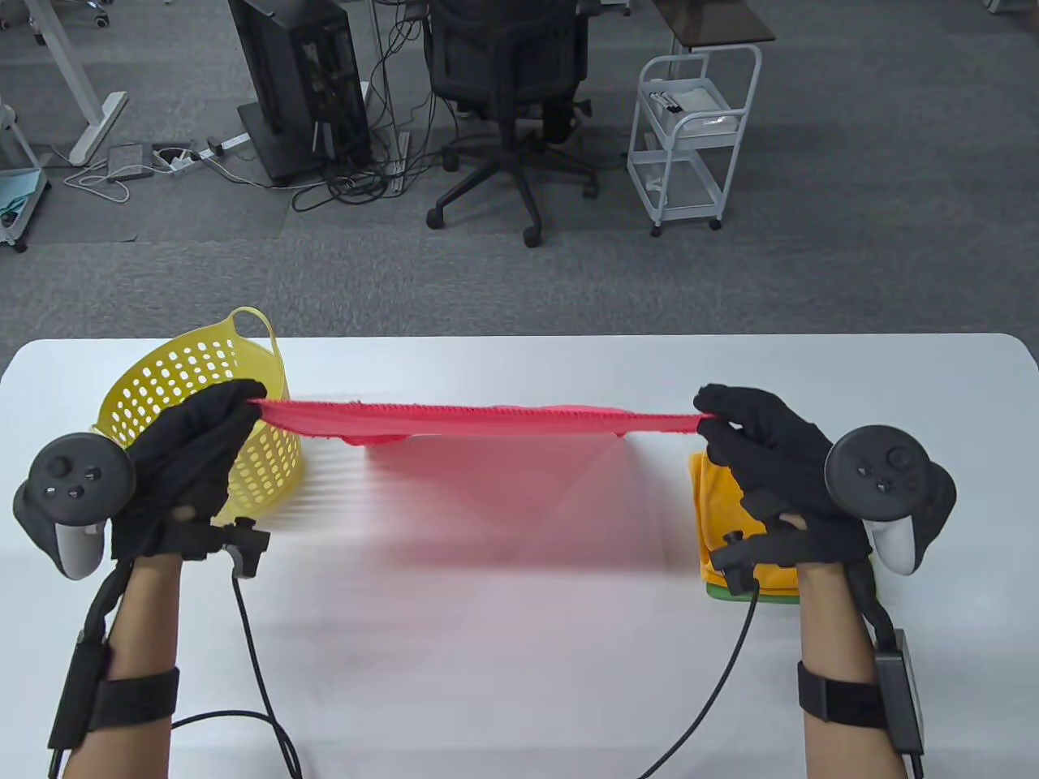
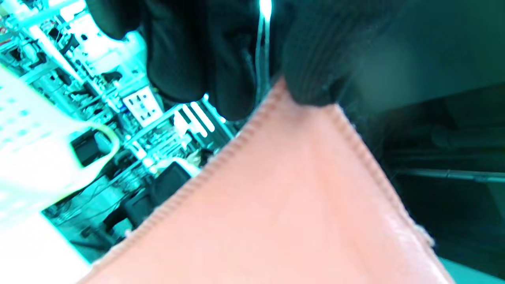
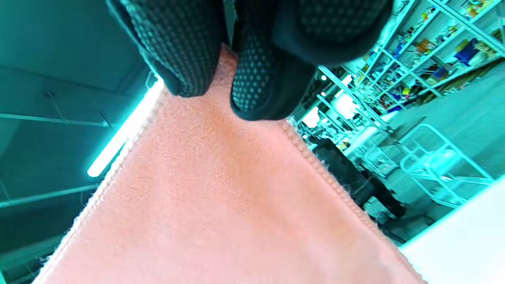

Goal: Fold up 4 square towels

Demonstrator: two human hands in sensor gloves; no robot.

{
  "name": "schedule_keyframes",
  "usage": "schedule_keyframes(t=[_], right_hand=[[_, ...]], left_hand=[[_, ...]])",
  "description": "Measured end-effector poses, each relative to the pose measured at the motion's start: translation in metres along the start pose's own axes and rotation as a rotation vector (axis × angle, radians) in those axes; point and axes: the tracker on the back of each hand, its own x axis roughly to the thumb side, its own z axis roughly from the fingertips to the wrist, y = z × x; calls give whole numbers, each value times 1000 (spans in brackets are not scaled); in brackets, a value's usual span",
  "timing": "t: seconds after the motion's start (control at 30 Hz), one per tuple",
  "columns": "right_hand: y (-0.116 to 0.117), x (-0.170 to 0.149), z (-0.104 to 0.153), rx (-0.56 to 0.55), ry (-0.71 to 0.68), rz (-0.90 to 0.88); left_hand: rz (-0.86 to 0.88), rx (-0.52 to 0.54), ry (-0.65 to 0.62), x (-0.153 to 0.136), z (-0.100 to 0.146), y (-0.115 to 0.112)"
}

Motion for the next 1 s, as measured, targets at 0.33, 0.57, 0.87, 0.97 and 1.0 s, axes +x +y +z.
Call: schedule_keyframes(t=[0.33, 0.57, 0.87, 0.97, 1.0], right_hand=[[49, -54, 42, 242, 124, 80], [100, -90, 50, 486, 227, 273], [113, -88, 26, 461, 262, 383], [115, -87, 7, 454, 303, 353], [117, -88, -1, 463, 316, 343]], left_hand=[[-112, -271, 134, -48, 49, -46], [-265, -391, 209, -81, 65, -79], [-454, -376, 205, -73, 50, -94], [-494, -302, 237, -64, 36, -97], [-500, -281, 253, -62, 30, -99]])
